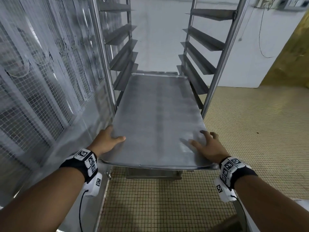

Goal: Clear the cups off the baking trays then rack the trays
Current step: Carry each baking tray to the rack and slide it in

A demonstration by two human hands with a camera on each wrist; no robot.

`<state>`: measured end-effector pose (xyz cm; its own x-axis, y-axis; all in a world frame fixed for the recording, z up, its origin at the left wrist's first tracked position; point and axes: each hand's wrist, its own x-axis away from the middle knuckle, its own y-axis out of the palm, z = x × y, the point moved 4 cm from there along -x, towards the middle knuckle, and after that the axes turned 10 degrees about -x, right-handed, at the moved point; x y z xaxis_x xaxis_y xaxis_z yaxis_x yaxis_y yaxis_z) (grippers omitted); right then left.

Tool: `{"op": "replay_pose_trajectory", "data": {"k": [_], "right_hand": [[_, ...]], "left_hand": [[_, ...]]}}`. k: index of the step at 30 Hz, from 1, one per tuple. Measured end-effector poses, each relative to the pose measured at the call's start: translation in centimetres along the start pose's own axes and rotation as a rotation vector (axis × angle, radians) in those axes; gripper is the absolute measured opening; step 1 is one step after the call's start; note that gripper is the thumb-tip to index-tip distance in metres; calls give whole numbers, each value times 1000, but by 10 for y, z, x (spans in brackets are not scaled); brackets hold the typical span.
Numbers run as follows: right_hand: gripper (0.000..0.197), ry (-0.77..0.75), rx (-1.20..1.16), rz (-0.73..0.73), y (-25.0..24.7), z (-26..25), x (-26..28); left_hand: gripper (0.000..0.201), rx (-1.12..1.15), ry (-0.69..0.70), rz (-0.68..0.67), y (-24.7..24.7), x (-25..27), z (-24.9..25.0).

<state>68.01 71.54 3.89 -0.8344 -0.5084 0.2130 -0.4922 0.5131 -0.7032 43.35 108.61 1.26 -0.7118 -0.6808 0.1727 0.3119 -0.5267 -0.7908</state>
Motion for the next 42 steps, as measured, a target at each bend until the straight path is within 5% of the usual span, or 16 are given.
{"op": "replay_pose_trajectory", "data": {"k": [2, 5, 11, 18, 26, 33, 39, 42], "right_hand": [[129, -54, 96, -71, 5, -5, 17], [124, -152, 211, -163, 12, -4, 35], [125, -244, 254, -215, 14, 14, 43], [99, -346, 367, -106, 20, 9, 52], [91, -423, 441, -142, 46, -23, 53], [87, -465, 393, -172, 53, -47, 40], [43, -470, 325, -31, 48, -57, 18], [36, -474, 306, 65, 49, -61, 0]], "left_hand": [[105, -131, 17, -39, 1, 12, 14], [83, -237, 54, -93, 1, 41, 39], [124, -502, 93, -268, 5, 72, 44], [142, -529, 187, -179, 18, 79, 40], [109, -507, 388, -81, 42, 90, 78], [99, -589, 433, -150, 51, 71, 103], [73, -528, 450, -32, 51, 44, 112], [64, -461, 428, 8, 53, 24, 111]]}}
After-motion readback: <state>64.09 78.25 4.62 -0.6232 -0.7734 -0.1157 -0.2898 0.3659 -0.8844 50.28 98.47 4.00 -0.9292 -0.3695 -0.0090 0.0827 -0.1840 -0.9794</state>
